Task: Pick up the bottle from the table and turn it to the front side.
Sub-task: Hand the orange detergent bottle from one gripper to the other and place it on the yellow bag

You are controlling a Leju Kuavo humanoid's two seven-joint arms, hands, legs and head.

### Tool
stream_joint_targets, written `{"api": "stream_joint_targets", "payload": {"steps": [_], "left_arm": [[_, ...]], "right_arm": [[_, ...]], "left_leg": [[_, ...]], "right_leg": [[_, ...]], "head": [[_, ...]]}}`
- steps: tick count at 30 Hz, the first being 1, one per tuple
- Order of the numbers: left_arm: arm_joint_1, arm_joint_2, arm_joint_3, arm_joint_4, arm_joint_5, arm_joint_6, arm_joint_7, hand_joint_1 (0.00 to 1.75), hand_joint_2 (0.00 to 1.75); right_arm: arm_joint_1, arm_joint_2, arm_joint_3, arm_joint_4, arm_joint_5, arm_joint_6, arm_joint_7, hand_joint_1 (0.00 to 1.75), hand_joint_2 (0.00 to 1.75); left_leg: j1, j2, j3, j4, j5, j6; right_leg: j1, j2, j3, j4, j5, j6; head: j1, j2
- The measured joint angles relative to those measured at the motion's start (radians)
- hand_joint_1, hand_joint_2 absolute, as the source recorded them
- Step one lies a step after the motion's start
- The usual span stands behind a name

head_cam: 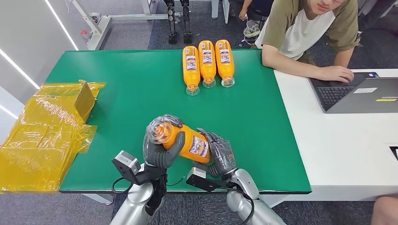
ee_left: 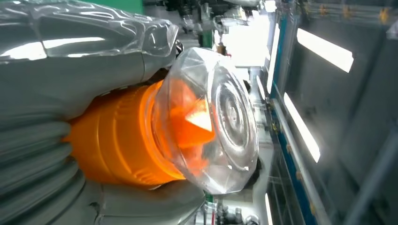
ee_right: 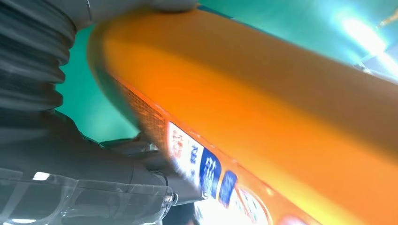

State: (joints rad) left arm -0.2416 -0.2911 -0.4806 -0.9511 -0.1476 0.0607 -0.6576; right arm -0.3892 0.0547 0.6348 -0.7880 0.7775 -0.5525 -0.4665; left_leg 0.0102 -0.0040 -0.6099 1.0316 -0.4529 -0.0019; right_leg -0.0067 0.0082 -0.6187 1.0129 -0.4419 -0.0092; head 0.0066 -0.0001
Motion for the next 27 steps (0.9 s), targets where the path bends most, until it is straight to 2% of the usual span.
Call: {"api": "stream_joint_targets", "payload": {"steps": [1,2,5,8,12,14,17,19,21,25,27], "left_arm": [[0.000,0.000,0.000,0.000,0.001,0.004,-0.001,1.75,1.75],[-0.001,0.000,0.000,0.000,0.002,0.012,-0.001,1.75,1.75],[-0.001,0.000,0.001,-0.003,0.003,0.052,-0.001,1.75,1.75],[0.001,0.002,0.005,-0.019,0.006,0.112,0.003,1.75,1.75],[0.002,0.003,0.017,-0.047,0.004,0.165,0.006,1.75,1.75],[0.005,0.005,0.029,-0.069,-0.012,0.235,-0.001,1.75,1.75],[0.010,0.016,0.064,-0.121,-0.104,0.438,-0.004,1.75,1.75],[0.010,0.034,0.100,-0.161,-0.215,0.567,0.013,1.75,1.75],[0.009,0.046,0.163,-0.197,-0.386,0.625,0.023,1.75,1.75],[-0.032,0.037,0.403,-0.227,-0.862,0.636,0.009,1.75,1.75],[-0.071,0.047,0.517,-0.222,-1.133,0.636,0.089,1.75,1.75]], "right_arm": [[0.005,0.002,-0.001,-0.004,0.003,-0.030,-0.002,0.31,1.75],[0.013,0.005,-0.001,-0.011,-0.003,-0.063,-0.012,0.00,1.75],[0.038,0.022,-0.016,-0.052,-0.059,-0.115,-0.071,0.00,1.75],[0.071,0.044,-0.055,-0.122,-0.123,-0.118,-0.156,0.00,1.75],[0.110,0.068,-0.092,-0.201,-0.176,-0.118,-0.203,0.00,1.75],[0.138,0.076,-0.100,-0.246,-0.229,-0.118,-0.221,0.00,1.75],[0.207,0.087,-0.106,-0.333,-0.257,-0.118,-0.230,0.00,1.75],[0.261,0.094,-0.109,-0.399,-0.260,-0.118,-0.232,0.00,1.75],[0.306,0.097,-0.111,-0.463,-0.269,-0.118,-0.234,0.00,1.75],[0.357,0.098,-0.117,-0.560,-0.284,-0.118,-0.235,0.00,1.75],[0.369,0.098,-0.121,-0.590,-0.289,-0.118,-0.235,0.00,1.75]], "left_leg": [[0.000,0.000,0.000,0.000,0.000,0.000],[0.000,0.000,0.000,0.000,0.000,0.000],[0.000,0.000,0.000,0.000,0.000,0.000],[0.000,0.000,0.000,0.000,0.000,0.000],[0.000,0.000,0.000,0.000,0.000,0.000],[0.000,0.000,0.000,0.000,0.000,0.000],[0.000,0.000,0.000,0.000,0.000,0.000],[0.000,0.000,0.000,-0.001,0.000,0.000],[0.001,0.000,-0.001,-0.001,0.000,-0.001],[0.001,0.002,0.000,-0.001,0.000,-0.001],[0.001,0.003,0.001,-0.001,0.000,-0.001]], "right_leg": [[0.000,0.000,0.000,0.000,0.000,0.000],[0.000,0.000,0.000,0.000,0.000,0.000],[0.000,0.000,0.000,0.000,0.000,0.000],[0.000,0.000,0.000,0.000,0.000,0.000],[0.000,0.000,0.000,0.000,0.000,0.000],[0.000,0.000,0.000,0.000,0.000,0.000],[0.000,0.000,0.000,0.000,0.000,0.000],[0.000,-0.001,0.000,0.001,-0.001,0.000],[0.000,-0.001,0.000,0.001,-0.001,-0.001],[0.001,0.001,0.000,0.001,-0.001,-0.002],[0.001,0.001,0.000,0.001,-0.001,-0.002]], "head": [[0.000,0.000],[0.000,0.000],[0.000,0.000],[0.000,0.000],[0.000,0.000],[0.000,0.000],[0.000,0.000],[0.000,0.000],[0.000,0.000],[0.001,0.000],[0.001,0.000]]}}
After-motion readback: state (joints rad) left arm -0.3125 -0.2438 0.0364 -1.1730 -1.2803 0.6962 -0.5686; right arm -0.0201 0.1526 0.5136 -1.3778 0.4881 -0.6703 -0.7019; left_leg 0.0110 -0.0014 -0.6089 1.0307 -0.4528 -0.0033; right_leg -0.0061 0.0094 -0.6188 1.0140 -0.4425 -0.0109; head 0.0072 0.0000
